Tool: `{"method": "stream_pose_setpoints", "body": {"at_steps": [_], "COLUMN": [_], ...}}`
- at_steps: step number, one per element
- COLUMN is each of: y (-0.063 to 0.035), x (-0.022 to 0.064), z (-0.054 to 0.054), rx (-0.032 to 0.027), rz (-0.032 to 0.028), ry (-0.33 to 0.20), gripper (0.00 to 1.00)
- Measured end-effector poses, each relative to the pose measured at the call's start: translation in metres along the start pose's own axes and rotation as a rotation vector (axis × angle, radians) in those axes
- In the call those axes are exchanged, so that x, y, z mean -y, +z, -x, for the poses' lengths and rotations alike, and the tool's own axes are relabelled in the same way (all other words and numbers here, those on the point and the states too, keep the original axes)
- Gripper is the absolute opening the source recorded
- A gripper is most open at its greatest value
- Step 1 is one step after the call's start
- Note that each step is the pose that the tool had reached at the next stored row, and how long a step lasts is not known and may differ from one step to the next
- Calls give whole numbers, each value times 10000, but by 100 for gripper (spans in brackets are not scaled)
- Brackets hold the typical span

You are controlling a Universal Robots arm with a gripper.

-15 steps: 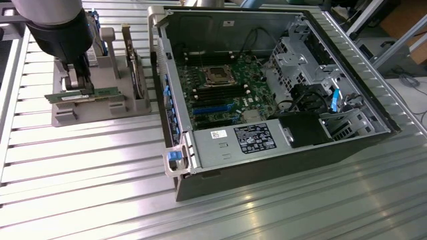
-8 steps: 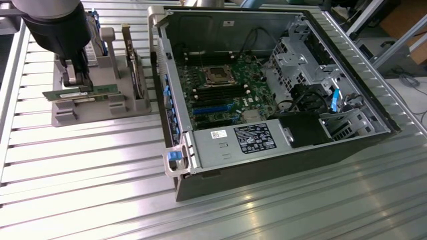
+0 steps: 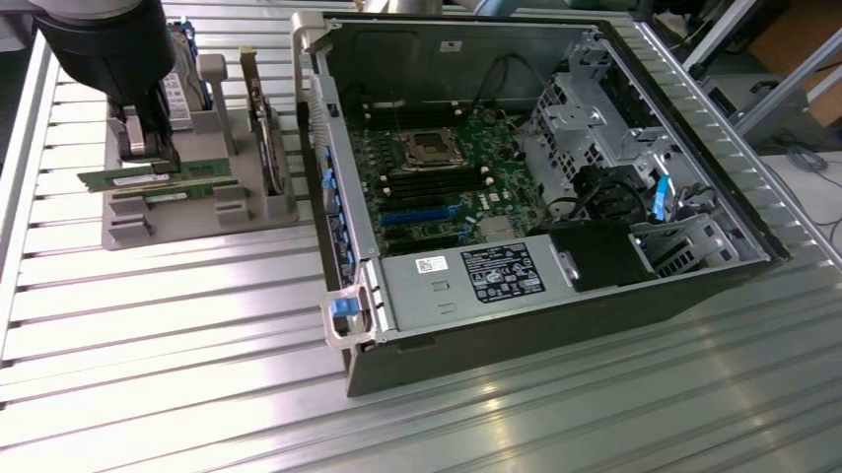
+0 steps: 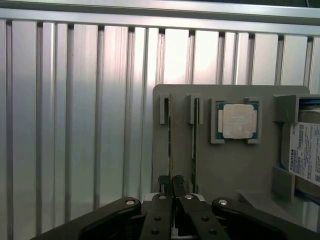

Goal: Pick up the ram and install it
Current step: 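Pick up the ram and move it above insertion slot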

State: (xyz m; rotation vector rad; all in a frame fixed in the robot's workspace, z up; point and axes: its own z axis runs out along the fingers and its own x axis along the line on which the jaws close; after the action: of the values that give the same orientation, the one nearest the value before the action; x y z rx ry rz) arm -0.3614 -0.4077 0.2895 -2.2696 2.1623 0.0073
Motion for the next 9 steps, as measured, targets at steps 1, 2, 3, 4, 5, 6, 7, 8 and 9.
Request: {"method": "stream_pose_setpoints", "body": {"at_steps": [1,2,3,4,5,6,7,8,9], "y": [-10,-20,-31,-41,-60,-78,-97,-111,-125], "x": [0,0,0,0,0,0,0,0,0], "z": [0,0,0,0,1,1,1,1,1], "rx": [0,1,0,1,1,1,0,0,1], "rz": [0,-1,-1,-1,-1,-1,0,0,0], "ry": [0,0,0,0,0,0,0,0,0], "gripper": [12,12,12,12,12,12,12,12,12]}}
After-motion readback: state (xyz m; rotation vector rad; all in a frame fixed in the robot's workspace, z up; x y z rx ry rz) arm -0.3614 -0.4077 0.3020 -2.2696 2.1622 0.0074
